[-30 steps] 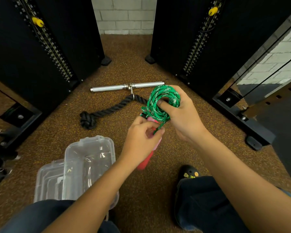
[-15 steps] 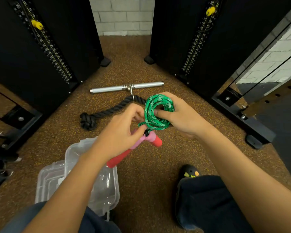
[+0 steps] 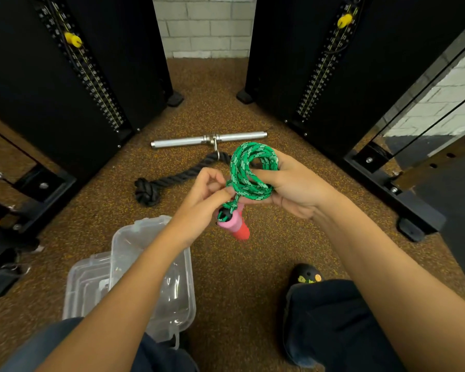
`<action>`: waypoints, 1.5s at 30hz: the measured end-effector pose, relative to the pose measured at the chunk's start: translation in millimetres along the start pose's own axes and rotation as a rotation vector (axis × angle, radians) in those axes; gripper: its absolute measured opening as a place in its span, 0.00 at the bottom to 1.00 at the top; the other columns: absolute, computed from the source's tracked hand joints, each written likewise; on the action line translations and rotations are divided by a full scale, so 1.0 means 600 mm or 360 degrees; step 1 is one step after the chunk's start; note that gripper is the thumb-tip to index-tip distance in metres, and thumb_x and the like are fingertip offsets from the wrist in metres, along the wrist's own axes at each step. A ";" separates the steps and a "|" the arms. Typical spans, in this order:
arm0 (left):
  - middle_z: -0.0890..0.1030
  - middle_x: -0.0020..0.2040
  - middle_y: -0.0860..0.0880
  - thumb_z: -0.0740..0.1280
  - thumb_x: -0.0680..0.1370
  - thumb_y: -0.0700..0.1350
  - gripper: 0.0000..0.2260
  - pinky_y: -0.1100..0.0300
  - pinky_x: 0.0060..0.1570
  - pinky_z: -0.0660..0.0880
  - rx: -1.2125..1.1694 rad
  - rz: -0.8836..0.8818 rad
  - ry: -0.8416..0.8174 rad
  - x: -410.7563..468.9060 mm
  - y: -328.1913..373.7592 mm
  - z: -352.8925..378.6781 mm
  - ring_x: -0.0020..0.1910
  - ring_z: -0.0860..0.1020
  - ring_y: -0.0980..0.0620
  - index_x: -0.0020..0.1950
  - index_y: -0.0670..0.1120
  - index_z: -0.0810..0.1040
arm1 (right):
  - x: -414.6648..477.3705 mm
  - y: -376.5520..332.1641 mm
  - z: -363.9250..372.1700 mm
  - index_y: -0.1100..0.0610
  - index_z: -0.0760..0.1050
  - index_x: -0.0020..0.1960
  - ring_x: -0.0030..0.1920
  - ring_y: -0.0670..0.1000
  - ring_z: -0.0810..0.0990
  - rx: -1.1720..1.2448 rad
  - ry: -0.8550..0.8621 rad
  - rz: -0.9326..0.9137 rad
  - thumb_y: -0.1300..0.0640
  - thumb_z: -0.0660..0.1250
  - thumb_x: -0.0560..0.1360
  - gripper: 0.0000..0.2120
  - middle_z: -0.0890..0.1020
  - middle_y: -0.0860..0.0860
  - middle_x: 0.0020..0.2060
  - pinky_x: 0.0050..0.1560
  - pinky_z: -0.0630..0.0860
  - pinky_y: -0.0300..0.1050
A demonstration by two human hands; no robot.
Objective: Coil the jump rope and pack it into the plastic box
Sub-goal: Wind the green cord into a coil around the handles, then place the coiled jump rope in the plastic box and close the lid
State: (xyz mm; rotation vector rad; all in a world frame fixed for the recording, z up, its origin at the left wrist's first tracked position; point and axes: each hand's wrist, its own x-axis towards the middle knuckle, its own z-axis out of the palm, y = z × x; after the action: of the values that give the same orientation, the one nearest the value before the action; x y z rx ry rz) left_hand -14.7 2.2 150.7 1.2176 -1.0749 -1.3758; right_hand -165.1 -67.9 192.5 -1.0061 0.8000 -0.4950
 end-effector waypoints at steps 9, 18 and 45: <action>0.83 0.51 0.59 0.78 0.53 0.62 0.36 0.63 0.54 0.73 0.0079 -0.0137 -0.0400 -0.035 0.000 -0.038 0.55 0.78 0.59 0.58 0.55 0.74 | -0.012 -0.008 0.032 0.58 0.73 0.55 0.40 0.54 0.85 0.0203 -0.0051 0.0010 0.68 0.58 0.77 0.11 0.83 0.56 0.44 0.40 0.83 0.47; 0.84 0.43 0.57 0.74 0.60 0.42 0.24 0.66 0.45 0.76 -0.0182 -0.0176 -0.0431 -0.107 0.015 -0.067 0.43 0.80 0.60 0.54 0.49 0.75 | -0.006 -0.018 0.078 0.59 0.71 0.56 0.36 0.51 0.85 0.0096 -0.0087 -0.0105 0.68 0.58 0.76 0.11 0.84 0.53 0.37 0.34 0.81 0.42; 0.82 0.47 0.45 0.64 0.76 0.39 0.05 0.56 0.51 0.78 -0.0470 -0.0565 0.0609 -0.240 -0.056 -0.111 0.43 0.82 0.53 0.51 0.44 0.76 | 0.106 0.110 0.239 0.50 0.71 0.57 0.51 0.54 0.79 -0.0491 -0.0263 -0.0060 0.69 0.65 0.72 0.19 0.78 0.51 0.49 0.38 0.79 0.46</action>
State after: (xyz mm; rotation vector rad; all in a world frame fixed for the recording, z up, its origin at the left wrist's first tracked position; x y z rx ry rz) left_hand 51.9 148.4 129.9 1.4167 -0.3856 -1.4259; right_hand -12.8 -2.8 154.0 -1.3317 0.7229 -0.3200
